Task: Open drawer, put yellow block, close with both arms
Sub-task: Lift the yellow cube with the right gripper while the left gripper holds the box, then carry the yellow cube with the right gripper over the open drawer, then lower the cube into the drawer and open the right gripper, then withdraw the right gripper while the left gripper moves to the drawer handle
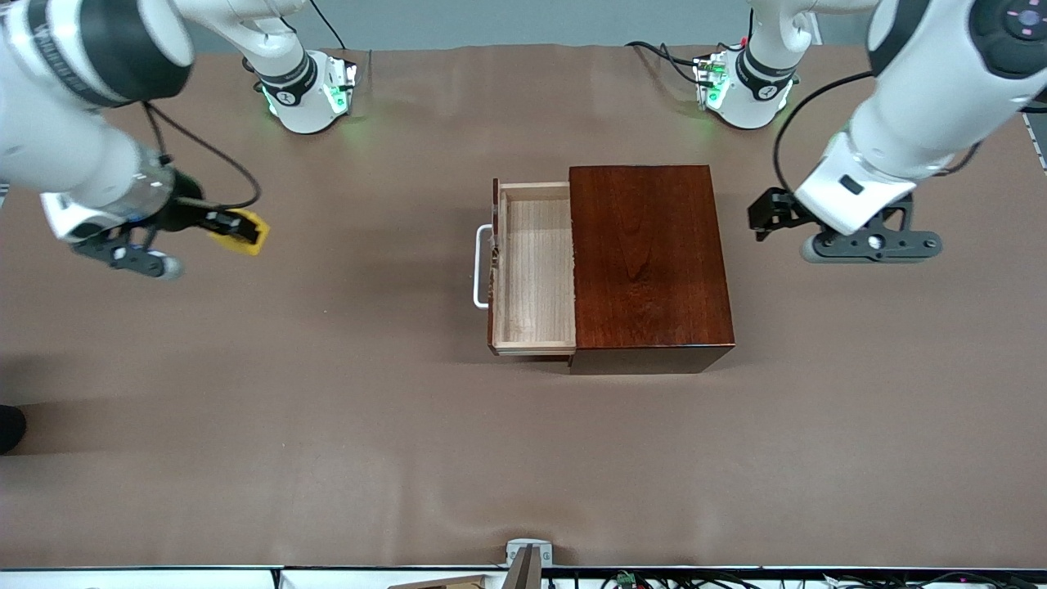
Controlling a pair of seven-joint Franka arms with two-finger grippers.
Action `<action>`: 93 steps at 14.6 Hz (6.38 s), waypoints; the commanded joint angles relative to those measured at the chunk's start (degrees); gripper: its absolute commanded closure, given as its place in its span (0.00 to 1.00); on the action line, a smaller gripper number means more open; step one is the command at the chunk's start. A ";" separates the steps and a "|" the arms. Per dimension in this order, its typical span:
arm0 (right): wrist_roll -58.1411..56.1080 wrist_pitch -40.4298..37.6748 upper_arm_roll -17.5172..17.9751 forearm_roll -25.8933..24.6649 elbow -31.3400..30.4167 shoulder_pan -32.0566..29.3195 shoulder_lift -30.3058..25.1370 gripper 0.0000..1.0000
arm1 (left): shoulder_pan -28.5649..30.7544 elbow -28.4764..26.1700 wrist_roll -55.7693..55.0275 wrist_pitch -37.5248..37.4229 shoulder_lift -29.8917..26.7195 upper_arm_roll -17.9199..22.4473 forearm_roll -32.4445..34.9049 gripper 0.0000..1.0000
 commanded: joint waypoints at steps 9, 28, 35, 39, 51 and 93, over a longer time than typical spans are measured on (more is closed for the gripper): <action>24.77 2.75 -0.62 0.60 0.73 13.23 0.47 1.00 | -9.46 8.66 -25.91 0.21 8.24 0.08 -0.43 0.00; 76.03 18.20 -0.70 7.09 9.34 28.44 16.81 1.00 | -9.82 8.39 -27.69 0.30 8.15 0.26 0.88 0.00; 84.64 25.59 -0.70 8.42 9.34 31.60 21.90 1.00 | -9.73 8.30 -27.69 0.30 8.15 0.34 0.88 0.00; 86.59 27.80 -0.71 8.34 9.34 33.02 24.63 1.00 | -9.47 8.30 -27.60 0.30 8.15 0.34 0.88 0.00; 89.40 31.23 -0.88 7.81 9.34 35.30 29.82 1.00 | -9.47 8.04 -27.34 0.30 8.15 0.43 1.49 0.00; 50.05 -6.12 -1.23 7.90 35.80 6.48 22.00 0.00 | -33.01 16.12 -87.60 29.29 29.06 2.62 2.38 0.00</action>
